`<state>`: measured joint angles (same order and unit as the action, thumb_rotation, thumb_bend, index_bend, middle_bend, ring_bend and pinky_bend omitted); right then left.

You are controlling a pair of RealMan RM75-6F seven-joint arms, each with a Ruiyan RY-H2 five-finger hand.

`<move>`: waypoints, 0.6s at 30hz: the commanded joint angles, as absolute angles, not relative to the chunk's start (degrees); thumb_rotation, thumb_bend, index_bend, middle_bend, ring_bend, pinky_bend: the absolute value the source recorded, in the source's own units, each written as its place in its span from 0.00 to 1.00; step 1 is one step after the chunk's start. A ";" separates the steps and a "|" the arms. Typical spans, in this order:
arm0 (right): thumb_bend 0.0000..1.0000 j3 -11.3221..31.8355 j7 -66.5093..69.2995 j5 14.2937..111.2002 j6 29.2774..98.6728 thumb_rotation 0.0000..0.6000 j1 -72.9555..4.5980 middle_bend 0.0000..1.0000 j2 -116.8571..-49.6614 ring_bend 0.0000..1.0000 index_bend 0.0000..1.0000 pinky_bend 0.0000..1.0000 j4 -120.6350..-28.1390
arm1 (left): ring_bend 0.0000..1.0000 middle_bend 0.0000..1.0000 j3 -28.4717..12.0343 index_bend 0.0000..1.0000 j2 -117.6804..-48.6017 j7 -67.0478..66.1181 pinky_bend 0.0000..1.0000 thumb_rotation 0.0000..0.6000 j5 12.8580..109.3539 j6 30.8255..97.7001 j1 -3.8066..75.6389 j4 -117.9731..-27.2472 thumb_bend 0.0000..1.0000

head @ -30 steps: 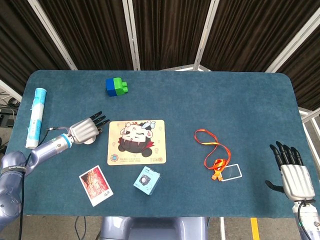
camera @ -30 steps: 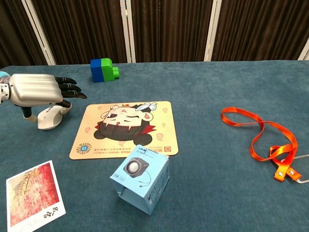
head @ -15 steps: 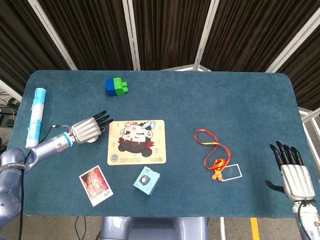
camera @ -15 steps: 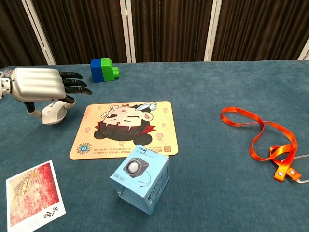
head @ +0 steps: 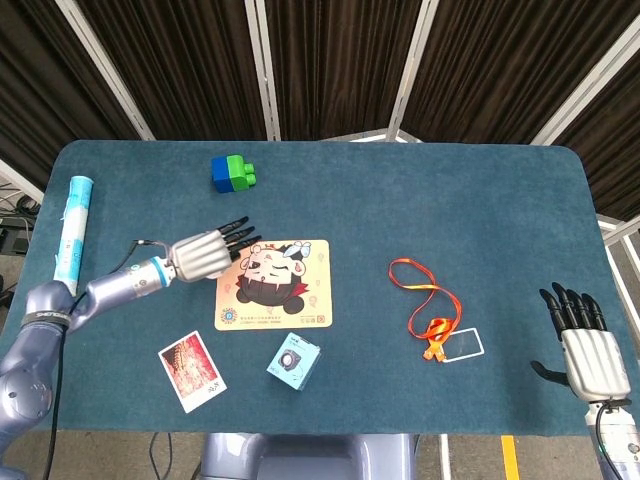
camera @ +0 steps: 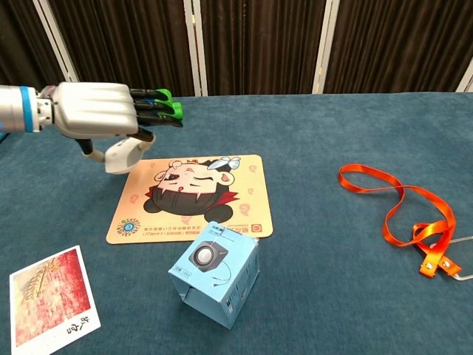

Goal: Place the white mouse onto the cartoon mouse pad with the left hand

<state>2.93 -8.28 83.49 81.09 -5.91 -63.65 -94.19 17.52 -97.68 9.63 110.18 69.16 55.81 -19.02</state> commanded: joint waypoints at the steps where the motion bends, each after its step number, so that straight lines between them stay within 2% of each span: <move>1: 0.09 2.92 -8.15 83.52 81.08 1.00 -5.90 0.00 -63.62 0.00 0.00 0.00 -94.17 | 0.00 0.00 17.22 0.57 -98.48 8.05 0.00 1.00 110.58 68.76 57.56 -21.65 0.05; 10: 0.08 2.87 -7.70 83.62 80.84 1.00 -5.98 0.00 -63.45 0.00 0.00 0.00 -94.19 | 0.00 0.00 18.45 0.56 -100.25 1.23 0.00 1.00 113.23 64.88 61.70 -25.46 0.05; 18: 0.09 2.77 -7.16 83.85 80.78 1.00 -5.98 0.00 -63.29 0.00 0.00 0.00 -94.11 | 0.00 0.00 16.56 0.56 -100.97 -1.88 0.00 1.00 111.85 60.70 64.12 -30.76 0.05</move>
